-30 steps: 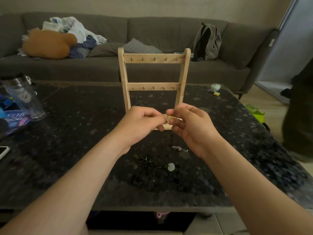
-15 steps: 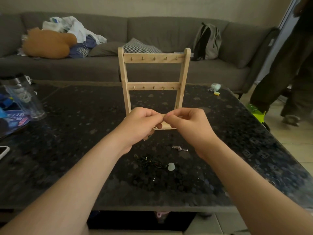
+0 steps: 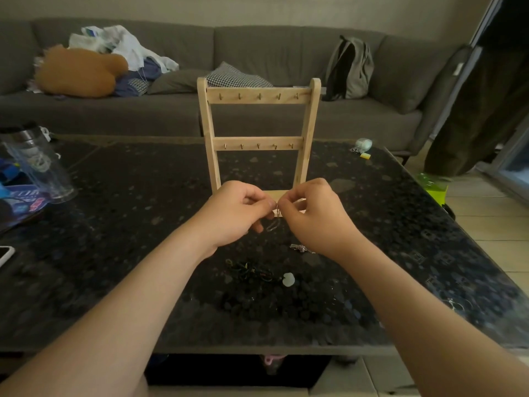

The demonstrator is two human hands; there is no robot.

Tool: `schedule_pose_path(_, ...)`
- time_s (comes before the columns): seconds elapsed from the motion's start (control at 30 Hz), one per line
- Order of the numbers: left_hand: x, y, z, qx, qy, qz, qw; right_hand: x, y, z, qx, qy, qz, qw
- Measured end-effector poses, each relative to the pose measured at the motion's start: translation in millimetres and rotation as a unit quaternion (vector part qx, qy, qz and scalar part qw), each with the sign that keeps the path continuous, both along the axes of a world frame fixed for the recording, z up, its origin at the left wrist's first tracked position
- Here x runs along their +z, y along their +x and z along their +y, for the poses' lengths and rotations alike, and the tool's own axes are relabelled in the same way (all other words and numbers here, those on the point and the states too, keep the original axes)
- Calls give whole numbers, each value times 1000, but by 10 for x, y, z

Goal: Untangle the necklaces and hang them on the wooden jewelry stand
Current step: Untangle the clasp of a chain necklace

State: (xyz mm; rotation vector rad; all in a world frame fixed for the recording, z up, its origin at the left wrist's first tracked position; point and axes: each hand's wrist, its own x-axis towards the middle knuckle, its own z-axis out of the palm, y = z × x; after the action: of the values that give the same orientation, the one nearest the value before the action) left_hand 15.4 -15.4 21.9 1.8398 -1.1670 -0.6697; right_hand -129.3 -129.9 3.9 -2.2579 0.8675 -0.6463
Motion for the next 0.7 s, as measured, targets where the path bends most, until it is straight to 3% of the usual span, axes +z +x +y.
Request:
schedule_pose_path(0.23,30,-3,-3,12,-2,27,1000,89,-31,36,16,110,29,993)
schedule_pose_path(0.53,59,-28,27,13,-60,-88,994,231,-81,136,-15,258,-27,966)
schedule_pose_path(0.63,66,-35,20,23,-50,-79,995,206,-65,110,-20,283,-25,959)
schedule_pose_path(0.7,55,-45,2,37,-43,-27,998,191,-50,107,-24,304,-23,952)
